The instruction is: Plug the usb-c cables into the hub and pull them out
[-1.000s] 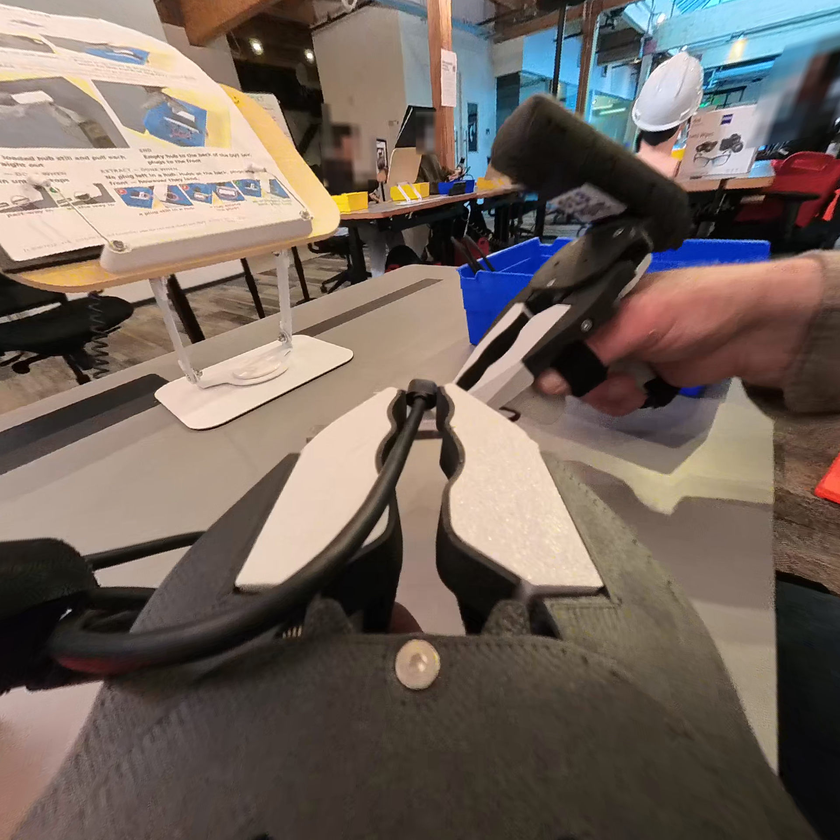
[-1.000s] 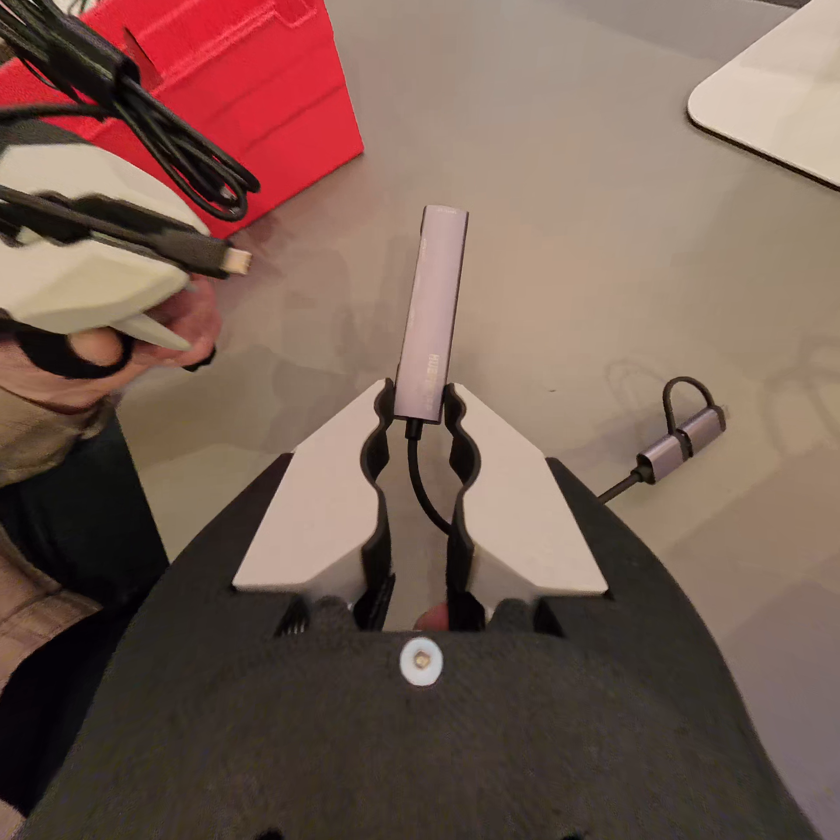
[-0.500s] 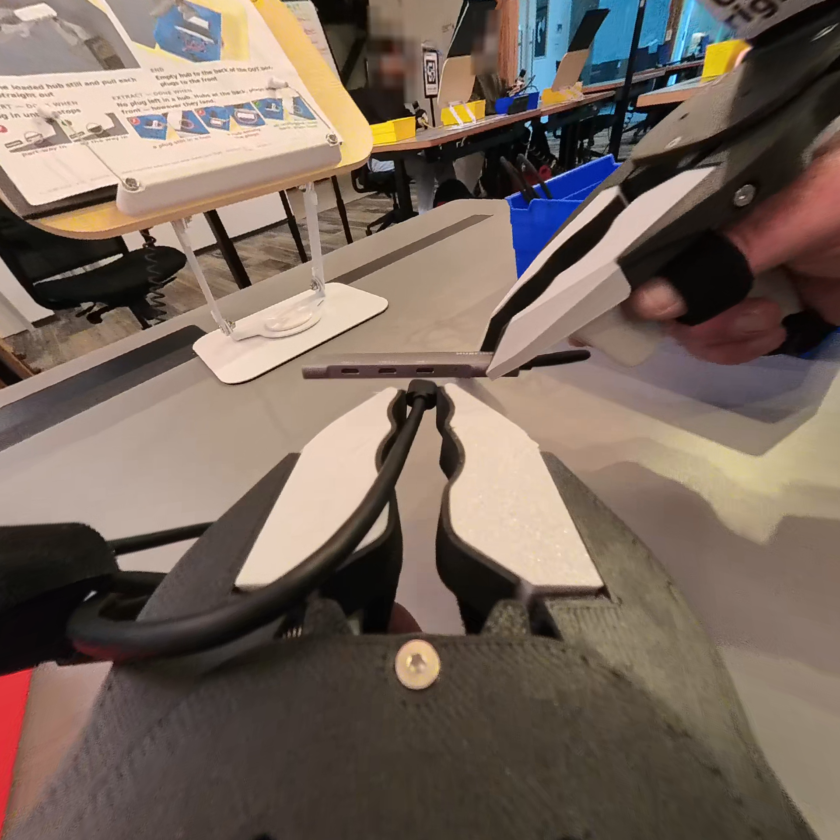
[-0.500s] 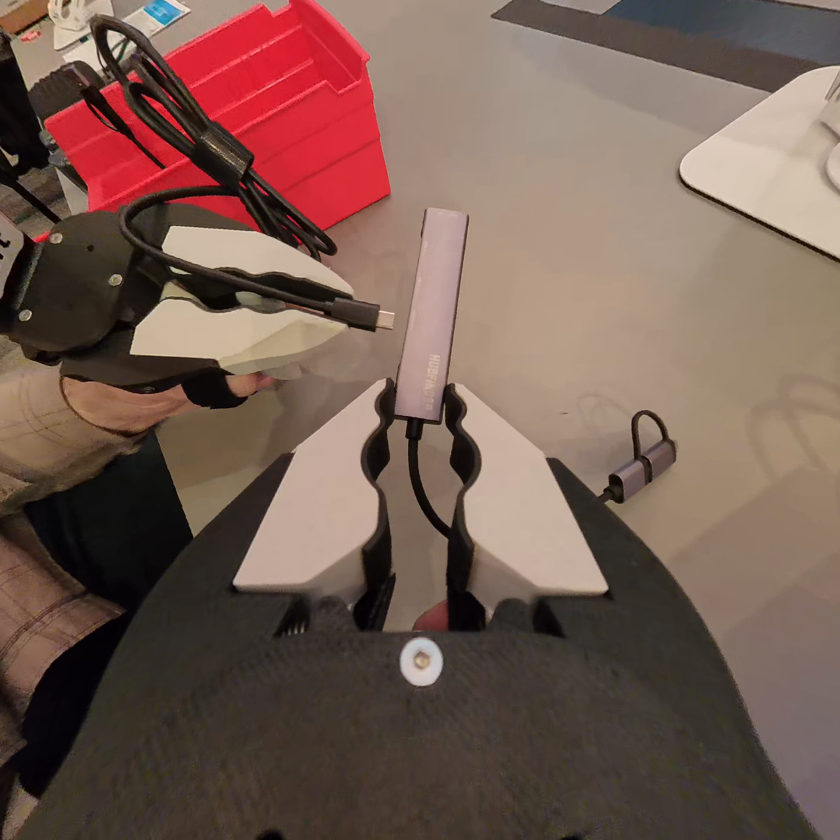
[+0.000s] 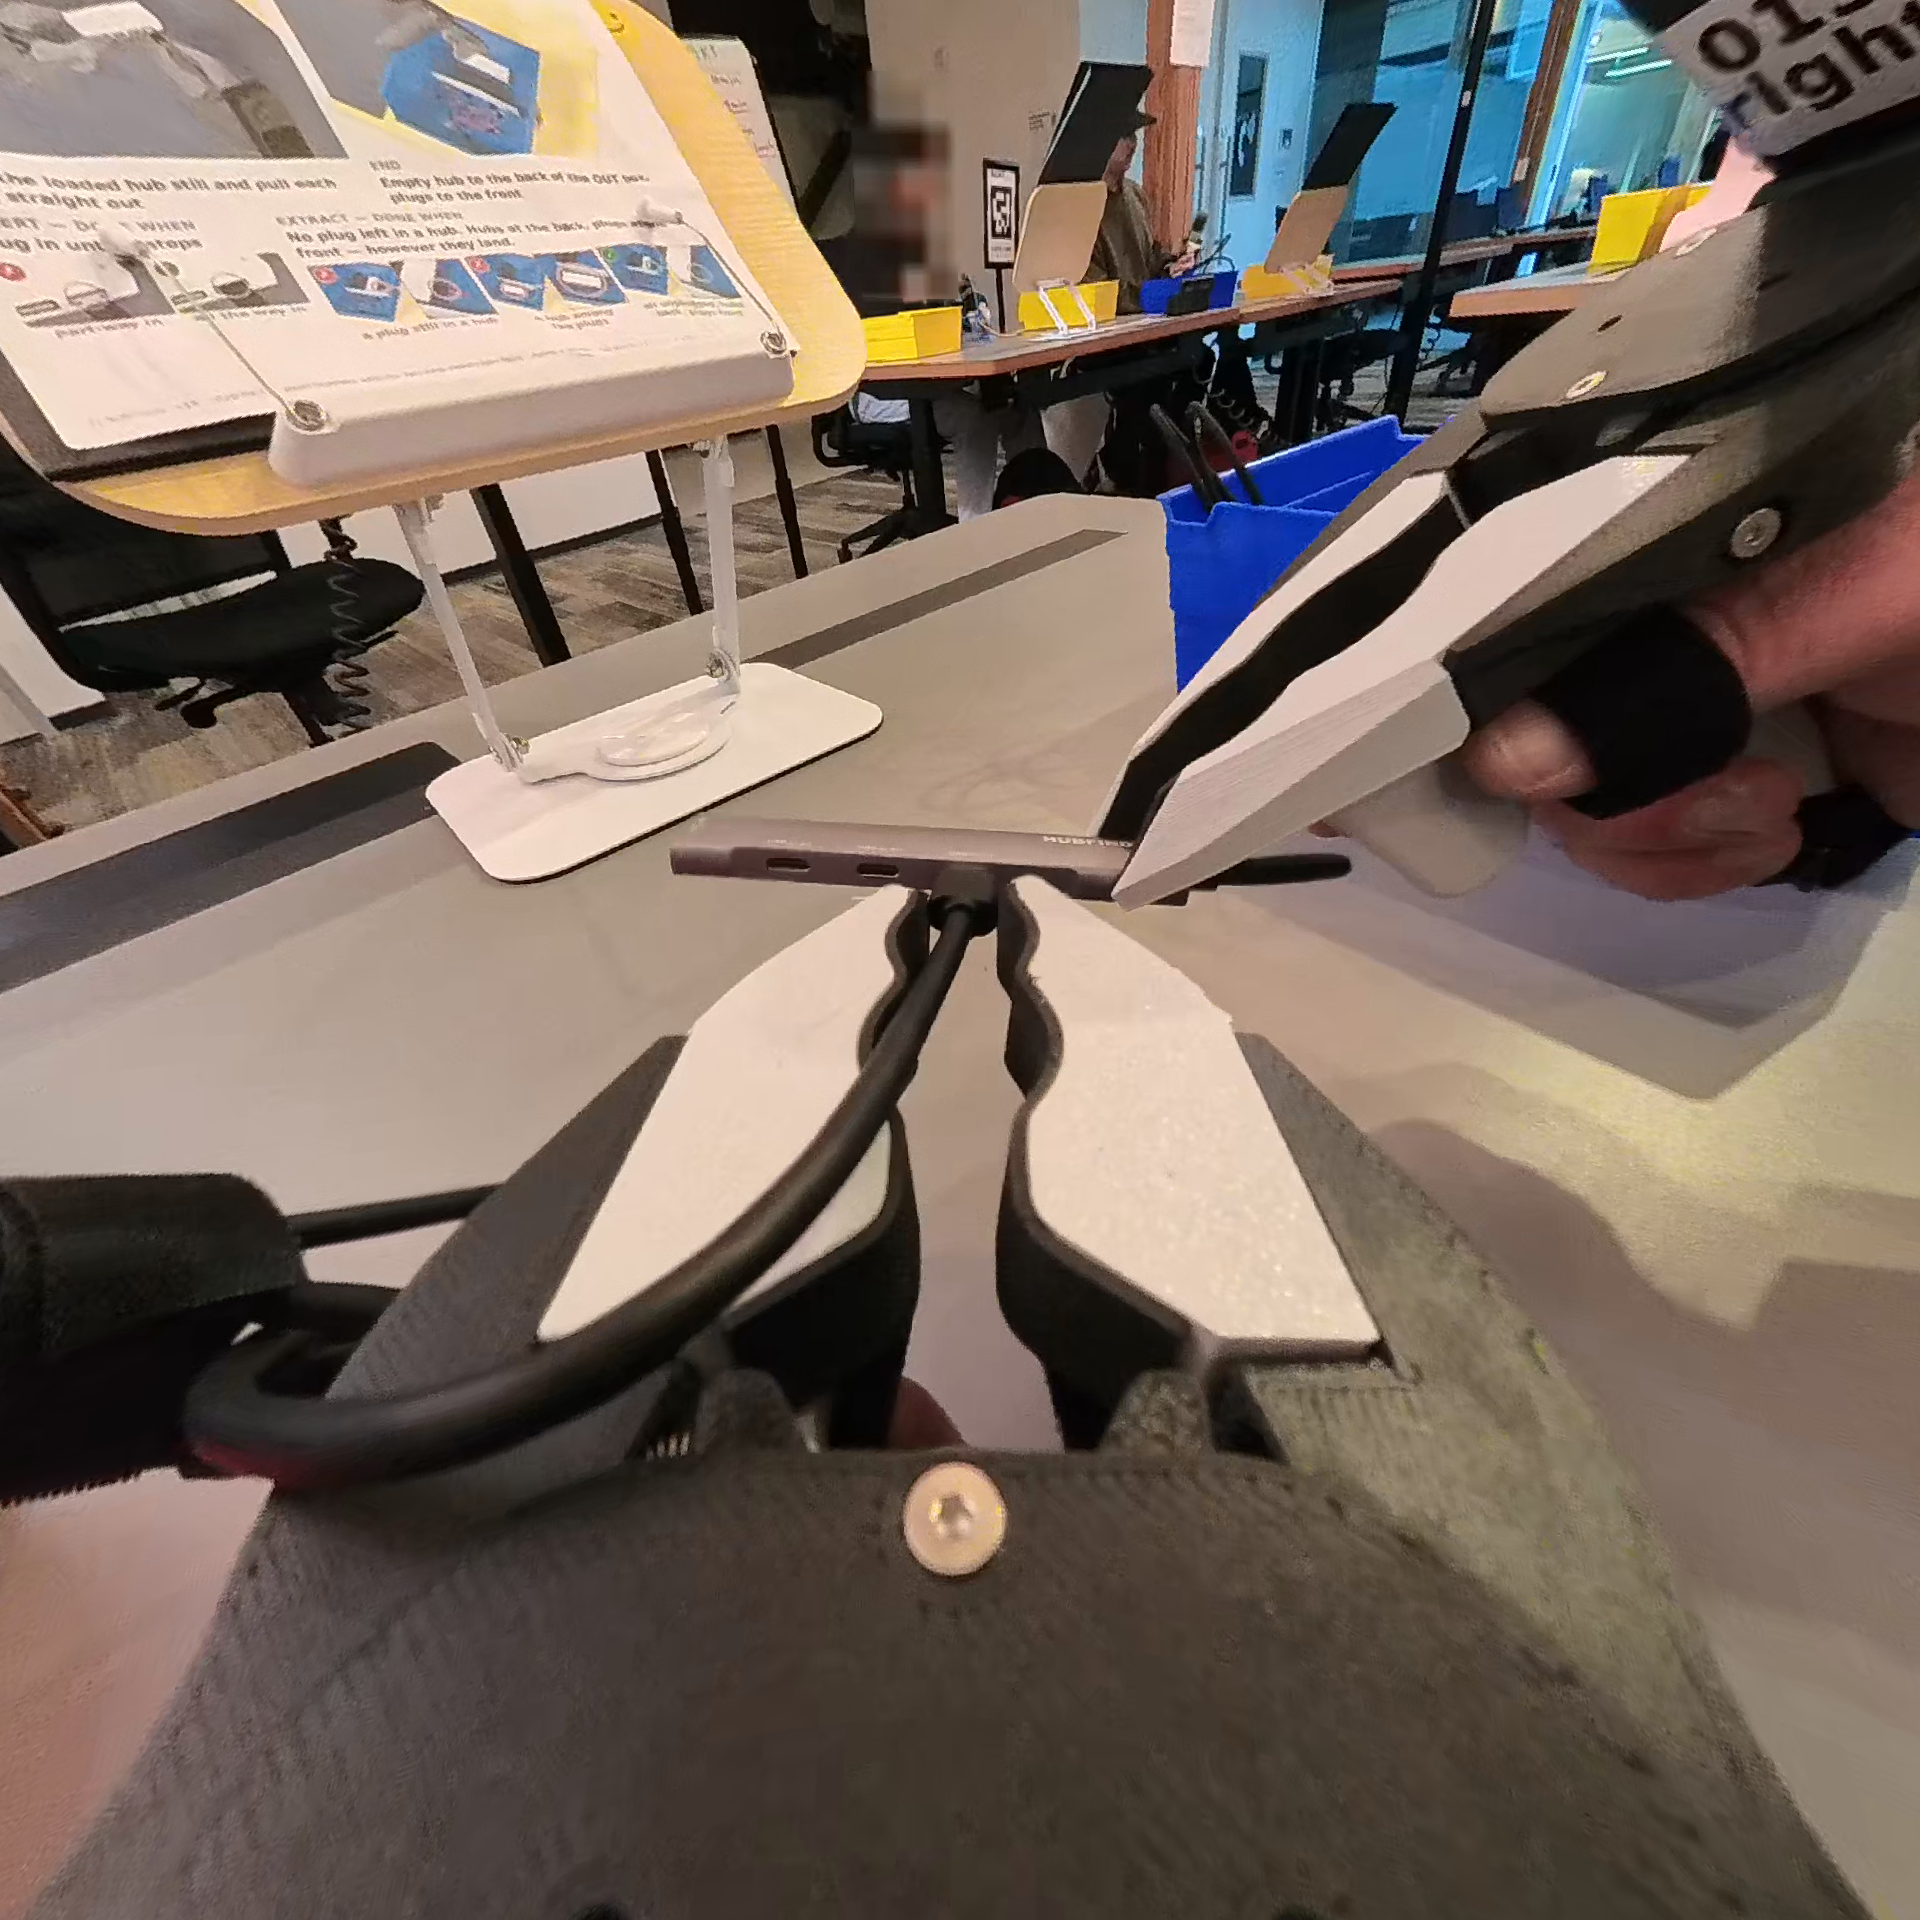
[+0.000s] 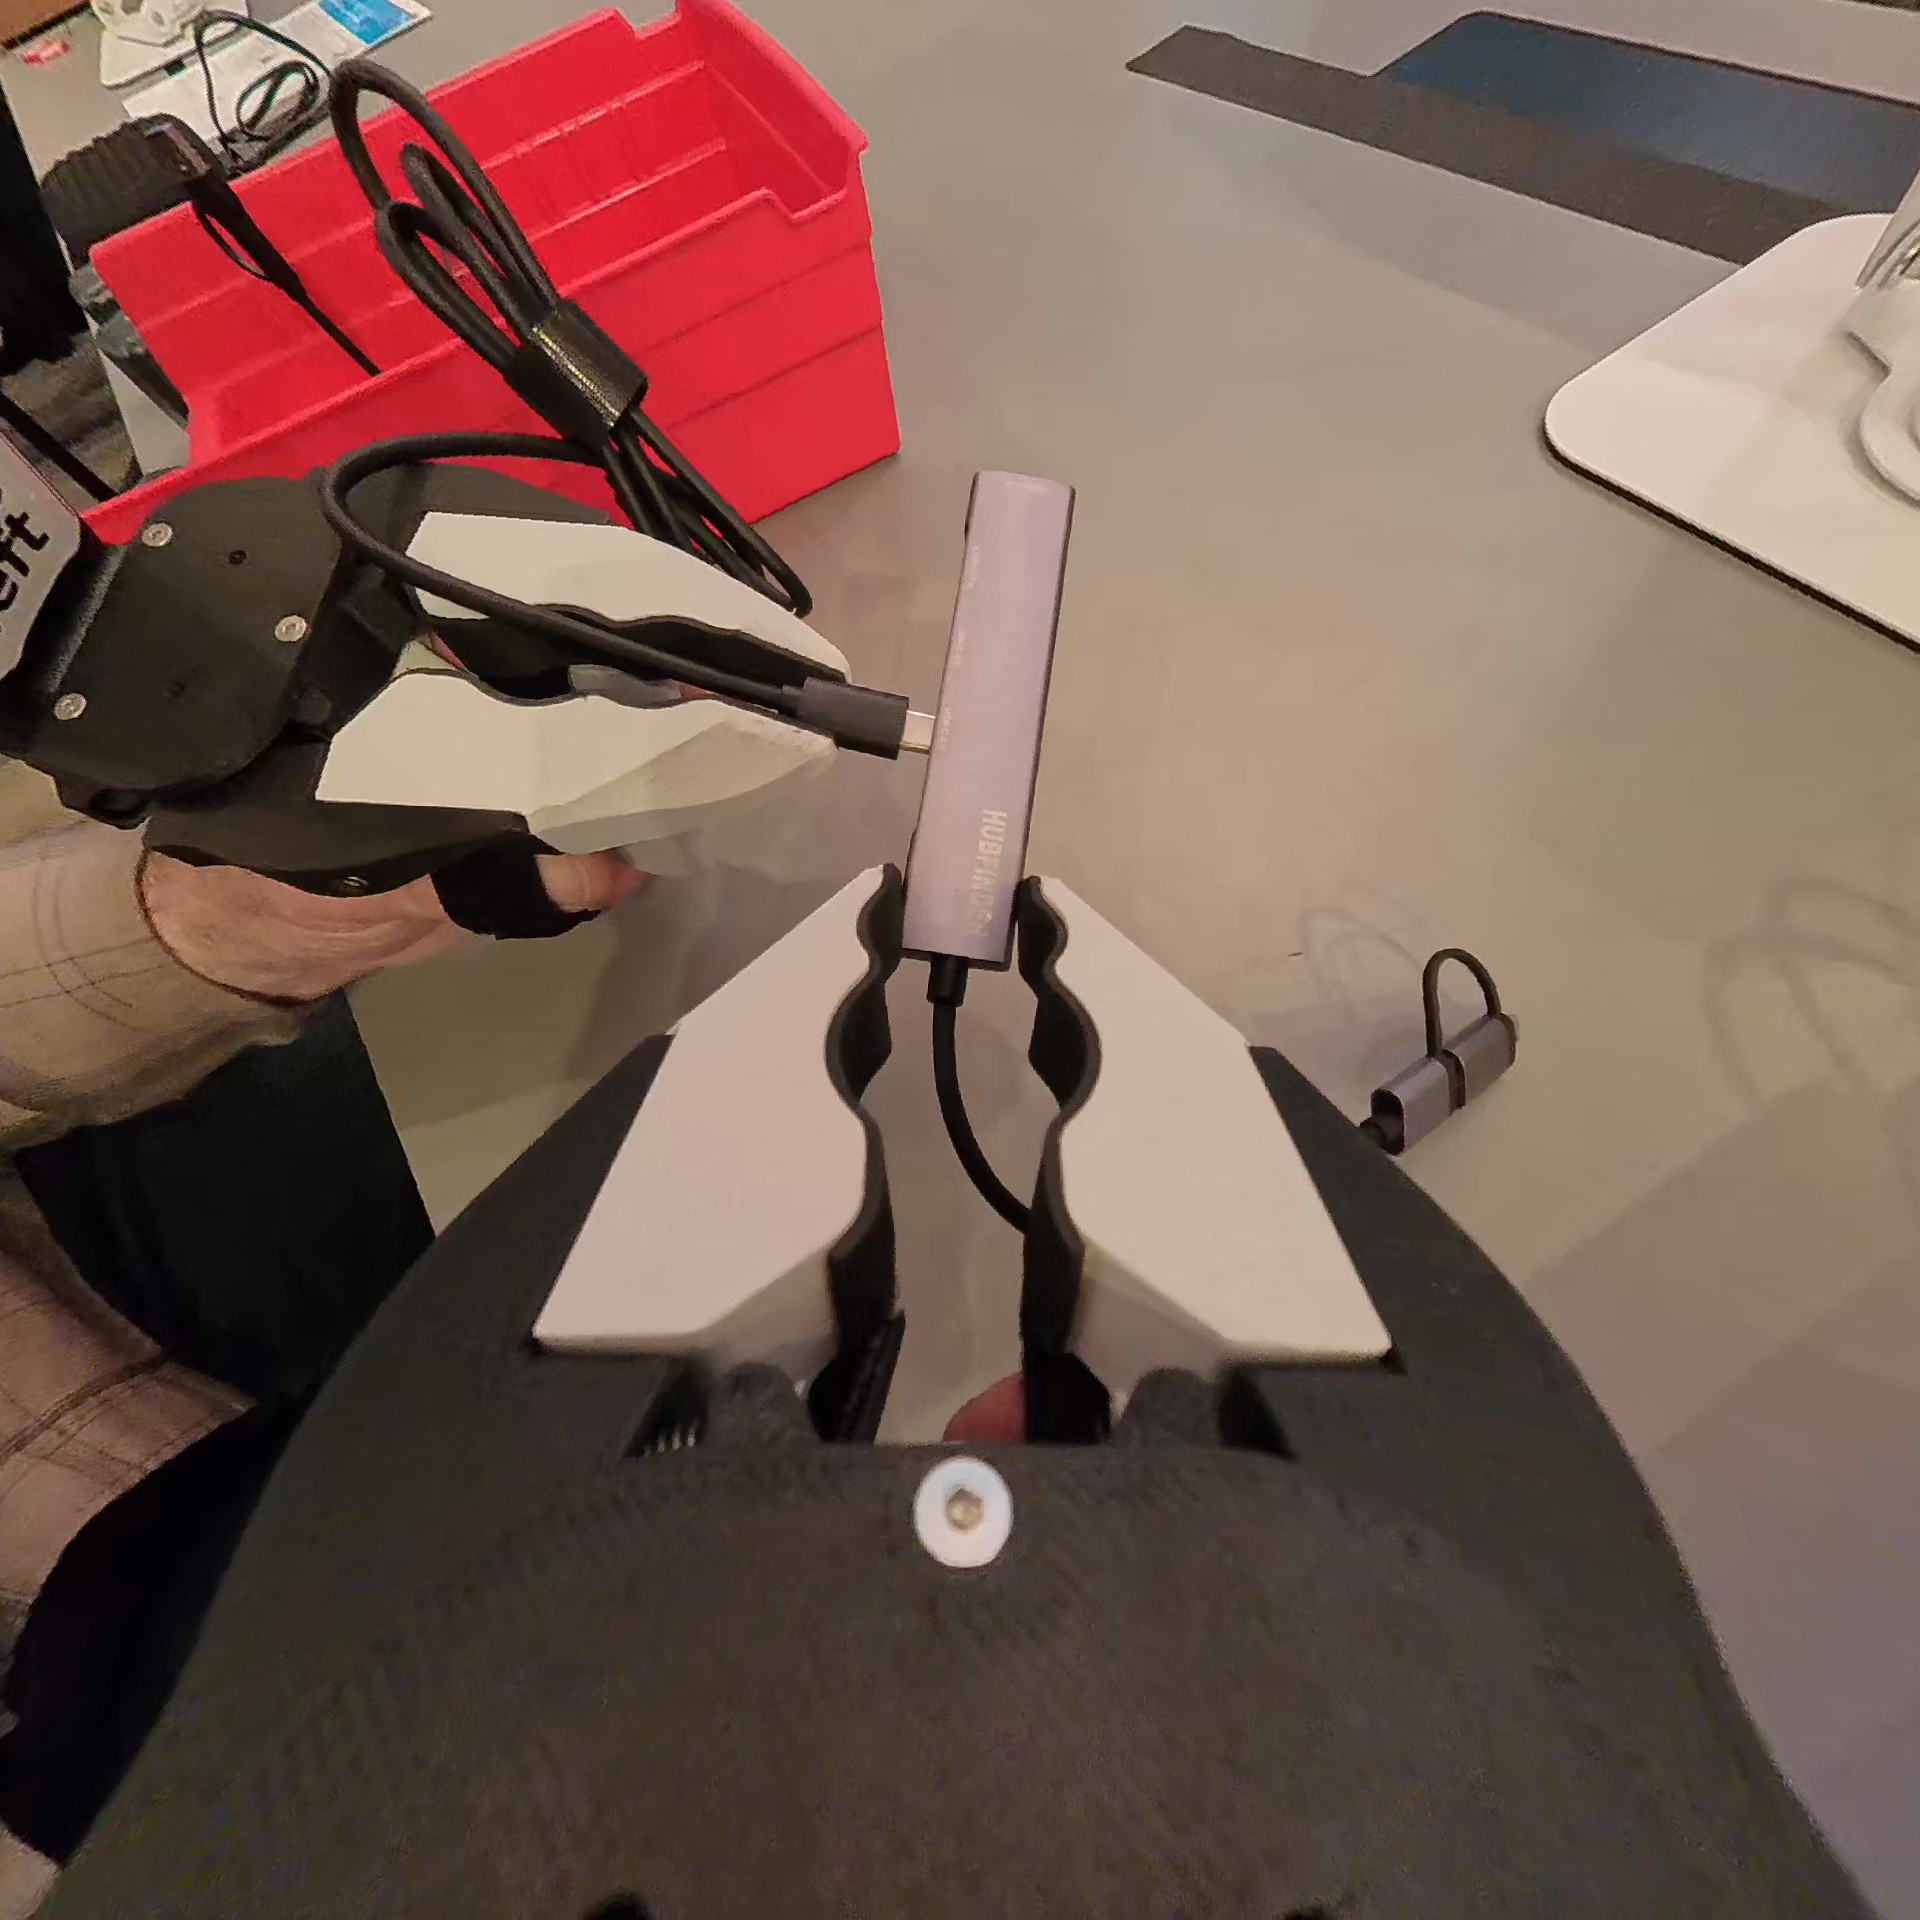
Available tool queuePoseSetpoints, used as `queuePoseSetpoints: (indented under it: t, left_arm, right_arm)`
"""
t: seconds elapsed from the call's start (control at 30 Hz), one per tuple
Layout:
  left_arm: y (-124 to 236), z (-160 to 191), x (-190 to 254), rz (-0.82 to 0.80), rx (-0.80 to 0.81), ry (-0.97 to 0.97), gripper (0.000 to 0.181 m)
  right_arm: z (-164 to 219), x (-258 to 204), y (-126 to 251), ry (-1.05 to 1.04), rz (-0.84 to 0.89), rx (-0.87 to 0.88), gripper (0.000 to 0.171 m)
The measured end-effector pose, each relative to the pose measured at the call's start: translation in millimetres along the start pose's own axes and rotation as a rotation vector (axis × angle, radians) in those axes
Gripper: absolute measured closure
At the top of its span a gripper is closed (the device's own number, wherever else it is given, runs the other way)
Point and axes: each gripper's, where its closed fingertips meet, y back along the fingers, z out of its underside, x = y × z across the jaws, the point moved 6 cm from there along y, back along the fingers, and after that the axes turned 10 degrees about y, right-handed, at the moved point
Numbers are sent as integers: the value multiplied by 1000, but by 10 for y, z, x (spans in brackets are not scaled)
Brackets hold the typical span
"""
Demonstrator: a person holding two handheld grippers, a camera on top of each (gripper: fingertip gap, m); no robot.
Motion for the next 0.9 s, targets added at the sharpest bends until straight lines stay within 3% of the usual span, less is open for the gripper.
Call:
queuePoseSetpoints:
  t: [0.43,0.9]
  left_arm:
    - [-10,-35,5,14,41,116,169]
    - [24,-91,9,20,95,109,169]
  right_arm:
    - [-28,-24,46,20,7,67,152]
    - [-74,-43,70,44,8,132,151]
